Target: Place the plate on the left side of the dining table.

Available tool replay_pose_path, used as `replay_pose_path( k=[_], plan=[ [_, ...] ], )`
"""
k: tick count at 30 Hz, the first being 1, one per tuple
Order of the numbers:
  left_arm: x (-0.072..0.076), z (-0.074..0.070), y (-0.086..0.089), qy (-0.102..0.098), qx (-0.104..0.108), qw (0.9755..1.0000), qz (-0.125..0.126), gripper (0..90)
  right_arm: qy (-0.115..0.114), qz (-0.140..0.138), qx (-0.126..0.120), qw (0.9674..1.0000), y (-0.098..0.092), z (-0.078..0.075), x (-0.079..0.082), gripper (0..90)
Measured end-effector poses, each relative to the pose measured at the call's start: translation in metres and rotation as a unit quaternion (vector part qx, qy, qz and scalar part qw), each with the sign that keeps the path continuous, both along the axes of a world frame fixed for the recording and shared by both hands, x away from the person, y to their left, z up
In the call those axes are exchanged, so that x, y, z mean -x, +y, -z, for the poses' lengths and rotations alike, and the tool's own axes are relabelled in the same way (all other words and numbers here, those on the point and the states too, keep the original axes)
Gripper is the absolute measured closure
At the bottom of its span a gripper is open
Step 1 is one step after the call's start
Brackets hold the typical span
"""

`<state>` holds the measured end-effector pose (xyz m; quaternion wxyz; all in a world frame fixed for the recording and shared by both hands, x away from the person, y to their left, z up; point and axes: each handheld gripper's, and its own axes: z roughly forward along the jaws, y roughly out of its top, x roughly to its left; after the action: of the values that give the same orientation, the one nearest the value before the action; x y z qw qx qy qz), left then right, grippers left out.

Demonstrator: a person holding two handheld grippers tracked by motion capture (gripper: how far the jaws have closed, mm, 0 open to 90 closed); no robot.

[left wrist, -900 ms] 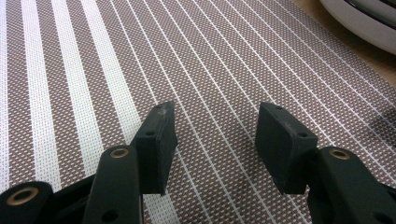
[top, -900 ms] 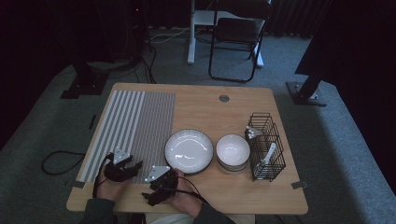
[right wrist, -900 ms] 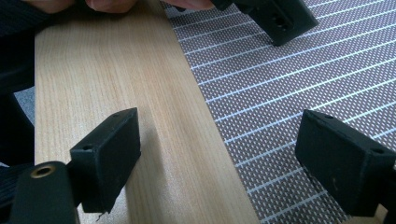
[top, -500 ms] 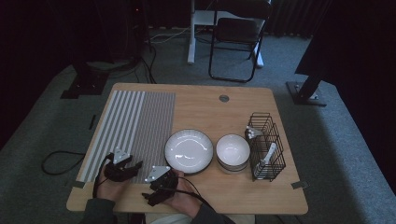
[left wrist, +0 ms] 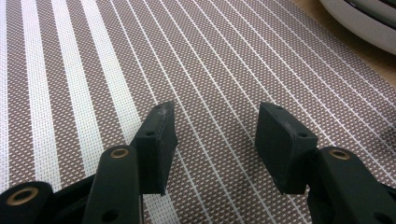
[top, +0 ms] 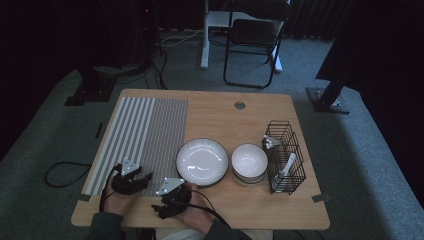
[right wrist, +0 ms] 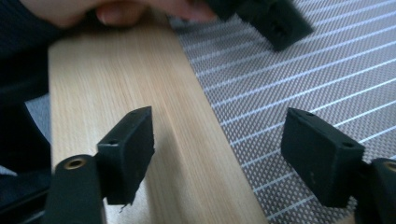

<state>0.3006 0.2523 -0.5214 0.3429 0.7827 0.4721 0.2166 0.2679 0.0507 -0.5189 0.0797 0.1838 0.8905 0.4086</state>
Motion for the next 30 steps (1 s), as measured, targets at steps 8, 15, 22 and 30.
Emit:
replay_pose_path(
  k=[8,15,22,30],
  plan=[
    [0.000,0.000,0.000,0.000,0.000,1.0000,0.000,48.4,-0.027,0.016,-0.014,0.9994,-0.015,-0.030,0.005,33.5],
    [0.000,0.000,0.000,0.000,0.000,1.0000,0.000,48.4,-0.046,0.032,-0.015,0.9983,-0.032,-0.049,0.003,34.1],
    [0.000,0.000,0.000,0.000,0.000,1.0000,0.000,48.4,-0.072,0.062,-0.002,0.9955,-0.058,-0.066,-0.003,36.8],
    [0.000,0.000,0.000,0.000,-0.002,1.0000,-0.002,47.9,-0.082,0.106,0.007,0.9910,-0.083,-0.070,-0.010,44.1]
  ],
)
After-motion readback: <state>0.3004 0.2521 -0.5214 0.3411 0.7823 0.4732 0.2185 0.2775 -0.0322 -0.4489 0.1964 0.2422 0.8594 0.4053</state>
